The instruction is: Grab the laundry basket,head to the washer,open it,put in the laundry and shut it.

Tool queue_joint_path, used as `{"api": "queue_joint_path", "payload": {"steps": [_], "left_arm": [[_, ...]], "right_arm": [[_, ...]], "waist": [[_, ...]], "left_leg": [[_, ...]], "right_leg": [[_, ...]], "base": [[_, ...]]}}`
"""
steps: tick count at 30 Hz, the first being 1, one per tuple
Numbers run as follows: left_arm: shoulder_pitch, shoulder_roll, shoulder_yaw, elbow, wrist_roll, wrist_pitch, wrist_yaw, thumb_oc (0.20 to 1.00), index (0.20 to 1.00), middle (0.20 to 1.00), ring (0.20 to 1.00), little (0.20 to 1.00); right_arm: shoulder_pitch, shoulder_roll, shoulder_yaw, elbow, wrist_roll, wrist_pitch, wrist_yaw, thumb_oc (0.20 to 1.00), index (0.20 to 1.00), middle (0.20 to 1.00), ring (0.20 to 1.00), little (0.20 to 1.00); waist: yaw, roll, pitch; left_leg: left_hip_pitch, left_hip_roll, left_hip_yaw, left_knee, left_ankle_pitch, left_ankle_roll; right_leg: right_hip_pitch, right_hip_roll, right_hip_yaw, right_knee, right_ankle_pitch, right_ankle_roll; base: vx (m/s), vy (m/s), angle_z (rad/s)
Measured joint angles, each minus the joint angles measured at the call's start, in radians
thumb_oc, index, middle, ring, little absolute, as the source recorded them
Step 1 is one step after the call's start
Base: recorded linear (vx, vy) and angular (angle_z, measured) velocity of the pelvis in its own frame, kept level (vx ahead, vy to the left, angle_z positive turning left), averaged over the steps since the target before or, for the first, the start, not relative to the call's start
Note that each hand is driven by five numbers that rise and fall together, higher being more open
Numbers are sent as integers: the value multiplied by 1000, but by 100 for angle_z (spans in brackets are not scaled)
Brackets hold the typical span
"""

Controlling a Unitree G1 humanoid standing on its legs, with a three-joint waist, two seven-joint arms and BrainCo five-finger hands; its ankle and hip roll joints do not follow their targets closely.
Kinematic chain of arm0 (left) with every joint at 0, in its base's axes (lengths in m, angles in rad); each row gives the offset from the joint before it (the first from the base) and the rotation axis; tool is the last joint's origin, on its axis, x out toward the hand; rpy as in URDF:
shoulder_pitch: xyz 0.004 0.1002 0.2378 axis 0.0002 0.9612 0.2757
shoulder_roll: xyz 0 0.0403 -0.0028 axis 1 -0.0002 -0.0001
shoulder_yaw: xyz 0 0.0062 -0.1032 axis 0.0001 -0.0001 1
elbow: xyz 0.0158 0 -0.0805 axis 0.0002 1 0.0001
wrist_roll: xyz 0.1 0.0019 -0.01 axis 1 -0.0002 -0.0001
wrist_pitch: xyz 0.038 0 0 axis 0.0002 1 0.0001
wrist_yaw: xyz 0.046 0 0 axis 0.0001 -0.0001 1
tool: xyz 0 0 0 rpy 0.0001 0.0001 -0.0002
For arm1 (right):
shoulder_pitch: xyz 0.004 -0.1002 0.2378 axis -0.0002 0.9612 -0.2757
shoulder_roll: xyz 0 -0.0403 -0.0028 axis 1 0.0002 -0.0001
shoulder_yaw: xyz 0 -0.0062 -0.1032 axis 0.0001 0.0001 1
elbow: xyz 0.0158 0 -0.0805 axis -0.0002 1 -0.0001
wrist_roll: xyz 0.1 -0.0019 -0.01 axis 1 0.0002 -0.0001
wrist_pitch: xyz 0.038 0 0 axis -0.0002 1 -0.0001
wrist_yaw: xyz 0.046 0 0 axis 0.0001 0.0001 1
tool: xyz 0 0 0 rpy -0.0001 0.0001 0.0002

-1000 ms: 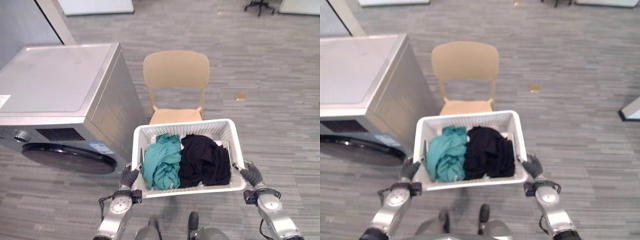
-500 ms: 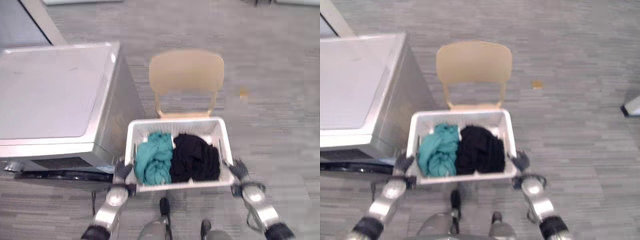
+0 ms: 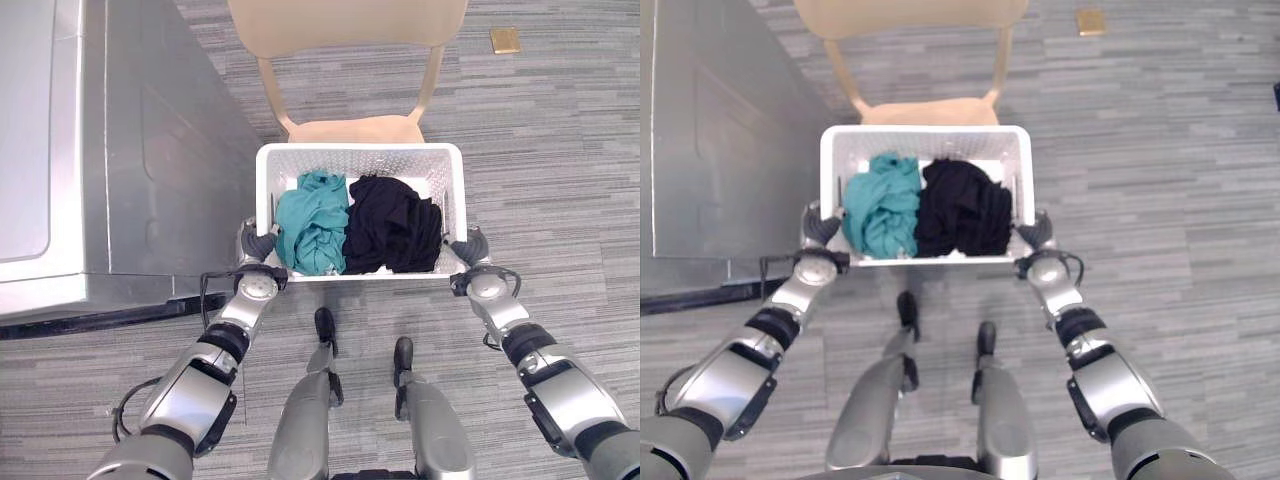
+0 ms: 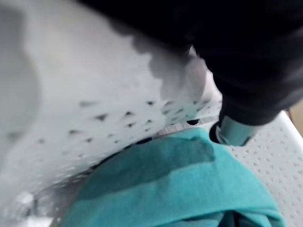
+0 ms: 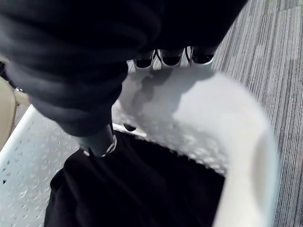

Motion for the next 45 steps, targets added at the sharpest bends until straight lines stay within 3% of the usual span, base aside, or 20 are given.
{"api": "queue_joint_path", "payload": {"steps": [2, 3, 4, 6, 13, 20, 27, 32, 34, 35, 36, 37, 38, 39, 40, 41, 42, 45], "left_arm": [[49, -7, 9, -56, -5, -3, 3, 1000, 1000, 1000, 1000, 1000], [85, -8, 29, -105, -5, -9, 4, 1000, 1000, 1000, 1000, 1000], [136, -4, 48, -163, -5, -17, 3, 1000, 1000, 1000, 1000, 1000], [256, -22, 67, -293, -4, -34, -11, 1000, 1000, 1000, 1000, 1000], [411, -27, 123, -417, -3, -39, -94, 1000, 1000, 1000, 1000, 1000], [684, -14, 259, -578, -4, -70, -221, 1000, 1000, 1000, 1000, 1000], [871, -32, 277, -558, -4, -56, -324, 1000, 1000, 1000, 1000, 1000], [940, -91, 281, -374, -4, -21, -369, 1000, 1000, 1000, 1000, 1000], [933, -103, 282, -333, -4, -19, -372, 1000, 1000, 1000, 1000, 1000], [918, -107, 283, -298, -4, -20, -372, 1000, 1000, 1000, 1000, 1000], [893, -109, 282, -282, -4, -15, -370, 1000, 1000, 1000, 1000, 1000], [892, -110, 283, -249, -4, -16, -369, 1000, 1000, 1000, 1000, 1000], [863, -110, 284, -177, -4, -16, -365, 1000, 1000, 1000, 1000, 1000], [845, -110, 286, -155, -4, -15, -361, 1000, 1000, 1000, 1000, 1000], [835, -110, 298, -118, -4, -16, -343, 1000, 1000, 1000, 1000, 1000], [823, -113, 304, -111, -4, -16, -337, 1000, 1000, 1000, 1000, 1000], [810, -118, 310, -113, -5, -18, -329, 1000, 1000, 1000, 1000, 1000], [780, -133, 310, -150, -4, -19, -326, 1000, 1000, 1000, 1000, 1000]], "right_arm": [[33, 0, -3, -36, 1, -3, 6, 1000, 1000, 1000, 1000, 1000], [54, -2, -21, -70, 1, -6, 8, 1000, 1000, 1000, 1000, 1000], [75, 2, -25, -96, 1, -10, 10, 1000, 1000, 1000, 1000, 1000], [154, 0, -34, -169, 0, -14, 23, 1000, 1000, 1000, 1000, 1000], [328, -30, -117, -341, -3, -28, 83, 1000, 1000, 1000, 1000, 1000], [625, -102, -294, -539, -11, -64, 192, 1000, 1000, 1000, 1000, 1000], [795, -79, -300, -497, -12, -67, 291, 1000, 1000, 1000, 1000, 1000], [852, -15, -220, -368, -9, -59, 367, 1000, 1000, 1000, 1000, 1000], [851, 3, -201, -330, -7, -53, 377, 1000, 1000, 1000, 1000, 1000], [853, 7, -180, -324, -2, -52, 373, 1000, 1000, 1000, 1000, 1000], [855, 3, -173, -323, 1, -51, 378, 1000, 1000, 1000, 1000, 1000], [845, 7, -163, -319, 2, -50, 383, 1000, 1000, 1000, 1000, 1000], [815, 7, -136, -304, 7, -49, 379, 1000, 1000, 1000, 1000, 1000], [802, 7, -130, -299, 10, -46, 379, 1000, 1000, 1000, 1000, 1000], [781, 24, -134, -299, 12, -45, 376, 1000, 1000, 1000, 1000, 1000], [781, 30, -134, -300, 13, -46, 375, 1000, 1000, 1000, 1000, 1000], [764, 31, -143, -299, 36, -45, 371, 1000, 1000, 1000, 1000, 1000], [763, 31, -174, -300, 59, -44, 363, 1000, 1000, 1000, 1000, 1000]], "waist": [[8, 2, 1], [3, 8, 1], [7, 11, -1], [10, 9, -1], [13, 17, -12], [8, 53, -143], [9, 55, -178], [29, 67, -205], [52, 79, -208], [64, 82, -208], [61, 81, -207], [78, 85, -210], [87, 57, -199], [93, 47, -198], [88, 11, -196], [79, 11, -201], [76, 21, -207], [60, 38, -217]], "left_leg": [[27, 11, -11, -2, -2, 3], [32, 2, -28, -2, -3, 1], [37, 11, -27, -3, -3, 1], [68, 24, -28, -4, -5, -2], [122, 33, -27, -10, -24, -29], [180, 14, -50, -47, -21, -37], [232, 12, -55, -47, -30, -48], [247, 11, -94, -47, -32, -58], [214, 20, -125, -39, -19, -77], [189, 18, -150, -25, -4, -105], [177, 27, -159, -25, -24, -134], [162, 30, -137, -22, -79, -121], [144, 22, -86, 22, -155, -106], [146, 22, -67, 40, -156, -110], [151, 47, -22, 79, -159, -122], [166, 68, -17, 93, -159, -122], [203, 140, 27, 70, -150, -136], [214, 195, 182, 47, -148, -140]], "right_leg": [[-28, 3, 0, 47, -65, -7], [-5, 7, -6, -37, 3, -25], [14, 17, -15, -59, 29, -30], [55, 31, -19, -75, 34, -32], [115, 43, -19, -93, 31, -36], [200, 33, -45, -162, 32, -35], [278, 38, -61, -210, 32, -35], [326, 59, -97, -232, 29, -36], [311, 73, -127, -221, 23, -48], [299, 73, -149, -213, 26, -58], [292, 65, -167, -216, 25, -72], [288, 61, -201, -205, 34, -85], [289, 18, -243, -207, 43, -91], [295, -1, -252, -212, 51, -88], [325, -38, -299, -243, 65, -73], [341, -48, -324, -249, 66, -70], [386, -60, -393, -273, 79, -49], [426, -93, -505, -277, 94, -23]], "base": [[17, -13, 13], [45, -31, 25], [37, -22, 20], [69, -27, 3], [47, -24, -1], [6, -46, 12], [-5, -33, 8], [-74, -22, 22], [-140, 5, 41], [-71, 31, 55], [-92, 83, 62], [-56, 191, 80], [-28, 243, 66], [12, 263, 91], [94, 214, 89], [119, 357, 144], [131, 411, 137], [100, 354, 131]]}}
